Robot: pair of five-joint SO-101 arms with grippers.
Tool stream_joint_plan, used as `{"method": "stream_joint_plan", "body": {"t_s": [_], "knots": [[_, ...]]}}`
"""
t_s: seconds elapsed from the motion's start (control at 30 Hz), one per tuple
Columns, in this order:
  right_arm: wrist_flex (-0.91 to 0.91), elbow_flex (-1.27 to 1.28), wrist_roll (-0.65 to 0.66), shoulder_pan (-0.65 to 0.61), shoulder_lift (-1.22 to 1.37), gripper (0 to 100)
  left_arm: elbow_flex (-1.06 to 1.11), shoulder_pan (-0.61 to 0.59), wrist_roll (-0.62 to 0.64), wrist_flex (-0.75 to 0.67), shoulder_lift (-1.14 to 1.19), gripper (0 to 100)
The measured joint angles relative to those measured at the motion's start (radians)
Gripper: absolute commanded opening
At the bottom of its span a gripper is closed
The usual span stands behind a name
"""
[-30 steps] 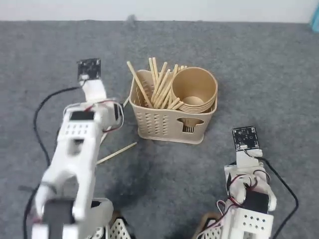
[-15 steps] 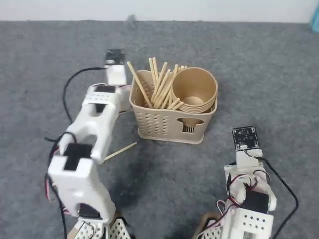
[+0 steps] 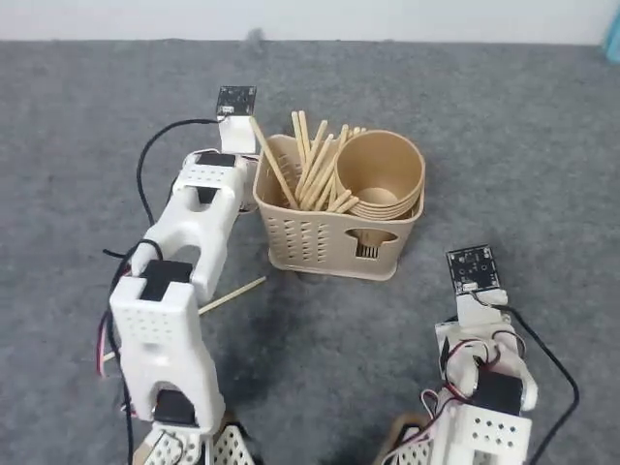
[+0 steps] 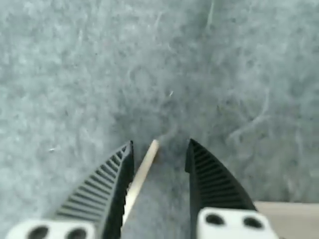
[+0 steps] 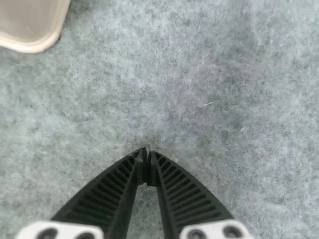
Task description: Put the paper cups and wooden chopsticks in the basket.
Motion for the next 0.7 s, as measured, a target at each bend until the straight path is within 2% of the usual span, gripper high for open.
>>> {"method": "stream_joint_plan", "body": {"t_s": [0.37,0.43,0.53,0.7], "knots": [[0.000,0.000,0.000,0.000,0.000,0.6,-0.011,-0.077,0.005,0.069,0.000,16],[0.000,0.000,0.000,0.000,0.000,0.6,-0.011,-0.077,0.006,0.078,0.000,13],[0.000,0.000,0.000,0.000,0.000,0.6,-0.011,-0.077,0.006,0.078,0.000,2],[0.000,0.000,0.000,0.000,0.000,0.6,-0.012,-0.075,-0.015,0.112,0.000,1]]}}
